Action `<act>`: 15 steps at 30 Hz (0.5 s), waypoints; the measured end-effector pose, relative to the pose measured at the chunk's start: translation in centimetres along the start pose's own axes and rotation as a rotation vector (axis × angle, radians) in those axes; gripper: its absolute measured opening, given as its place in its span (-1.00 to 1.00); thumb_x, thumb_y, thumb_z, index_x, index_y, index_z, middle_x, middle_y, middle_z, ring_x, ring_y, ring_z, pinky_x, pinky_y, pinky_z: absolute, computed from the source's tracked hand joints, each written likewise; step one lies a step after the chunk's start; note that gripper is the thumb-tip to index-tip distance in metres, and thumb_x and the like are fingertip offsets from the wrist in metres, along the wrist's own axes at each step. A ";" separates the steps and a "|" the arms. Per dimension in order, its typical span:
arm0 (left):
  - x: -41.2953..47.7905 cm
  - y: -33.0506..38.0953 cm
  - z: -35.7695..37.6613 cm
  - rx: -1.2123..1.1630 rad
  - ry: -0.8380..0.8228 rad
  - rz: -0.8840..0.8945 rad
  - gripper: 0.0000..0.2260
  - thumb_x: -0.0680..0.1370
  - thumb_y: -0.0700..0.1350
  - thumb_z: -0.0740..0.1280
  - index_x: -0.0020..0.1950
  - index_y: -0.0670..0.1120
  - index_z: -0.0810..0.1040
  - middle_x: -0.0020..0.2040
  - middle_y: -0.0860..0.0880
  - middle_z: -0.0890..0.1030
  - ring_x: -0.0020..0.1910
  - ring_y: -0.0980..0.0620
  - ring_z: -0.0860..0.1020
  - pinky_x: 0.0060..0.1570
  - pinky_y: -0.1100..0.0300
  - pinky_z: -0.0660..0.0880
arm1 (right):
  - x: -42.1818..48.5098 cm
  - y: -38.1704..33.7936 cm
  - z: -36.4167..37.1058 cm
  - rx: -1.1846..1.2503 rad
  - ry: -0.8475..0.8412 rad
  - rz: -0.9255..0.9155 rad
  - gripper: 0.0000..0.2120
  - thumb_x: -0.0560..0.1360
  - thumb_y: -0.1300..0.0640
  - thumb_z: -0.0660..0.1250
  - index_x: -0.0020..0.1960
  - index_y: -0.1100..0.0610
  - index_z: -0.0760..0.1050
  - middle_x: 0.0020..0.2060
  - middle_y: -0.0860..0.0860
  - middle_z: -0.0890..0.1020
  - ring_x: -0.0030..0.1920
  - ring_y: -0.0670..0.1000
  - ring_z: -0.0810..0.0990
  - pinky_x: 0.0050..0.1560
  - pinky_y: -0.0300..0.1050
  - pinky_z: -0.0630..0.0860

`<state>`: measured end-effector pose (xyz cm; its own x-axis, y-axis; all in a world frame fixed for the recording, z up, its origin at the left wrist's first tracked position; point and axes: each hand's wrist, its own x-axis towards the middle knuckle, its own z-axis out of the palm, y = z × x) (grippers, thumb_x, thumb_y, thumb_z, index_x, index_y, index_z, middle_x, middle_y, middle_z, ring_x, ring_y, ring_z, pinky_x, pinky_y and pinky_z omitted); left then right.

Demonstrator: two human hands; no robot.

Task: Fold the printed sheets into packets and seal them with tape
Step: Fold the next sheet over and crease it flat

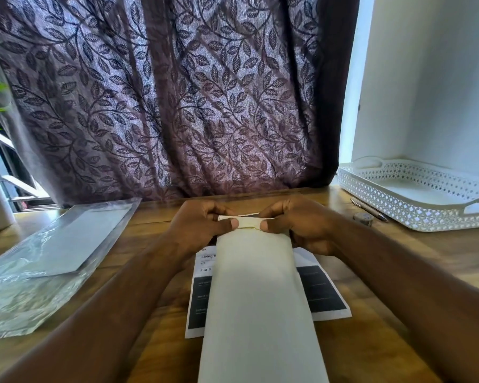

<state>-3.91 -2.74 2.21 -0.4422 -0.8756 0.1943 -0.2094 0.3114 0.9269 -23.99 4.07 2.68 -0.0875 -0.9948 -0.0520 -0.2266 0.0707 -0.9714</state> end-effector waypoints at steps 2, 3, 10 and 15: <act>0.1 0.1 -0.3 0.004 0.019 0.011 -0.90 0.46 -0.24 0.52 -0.06 -0.17 0.66 -0.43 0.04 0.63 -0.42 0.12 0.59 -0.32 0.19 0.57 | 0.1 -0.1 -0.2 0.054 -0.007 0.025 -0.86 0.52 0.33 0.42 0.06 0.25 0.66 -0.10 0.10 0.74 -0.13 0.04 0.71 -0.20 -0.10 0.66; 0.1 0.1 -0.2 0.002 0.030 0.015 -0.90 0.46 -0.24 0.52 -0.07 -0.17 0.66 -0.43 0.03 0.63 -0.42 0.11 0.59 -0.33 0.18 0.57 | 0.1 -0.2 -0.3 0.068 0.004 0.028 -0.85 0.51 0.35 0.42 0.08 0.28 0.66 -0.09 0.11 0.74 -0.13 0.05 0.71 -0.19 -0.11 0.67; -1.0 0.5 0.8 -0.294 -0.129 -0.205 -0.83 0.57 -0.20 0.40 0.14 -0.20 0.64 0.03 -0.19 0.72 -0.02 -0.15 0.70 0.03 -0.02 0.64 | 0.3 -0.5 -1.2 0.226 0.155 -0.034 -0.81 0.48 0.45 0.39 0.09 0.39 0.63 -0.09 0.24 0.73 -0.20 0.07 0.72 -0.27 -0.14 0.66; -2.0 1.2 0.0 -0.287 -0.366 -0.282 -0.76 0.58 -0.15 0.37 0.22 -0.18 0.61 0.08 -0.21 0.70 0.00 -0.18 0.69 -0.04 -0.02 0.67 | -0.1 -1.4 -2.3 0.410 0.362 -0.123 -0.92 0.50 0.43 0.38 -0.03 0.35 0.62 -0.24 0.21 0.69 -0.35 0.06 0.70 -0.38 -0.17 0.62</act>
<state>-3.27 -0.57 2.93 -0.6886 -0.7092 -0.1512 -0.1397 -0.0748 0.9874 -25.86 4.24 4.57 -0.4279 -0.9002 0.0804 0.1333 -0.1508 -0.9795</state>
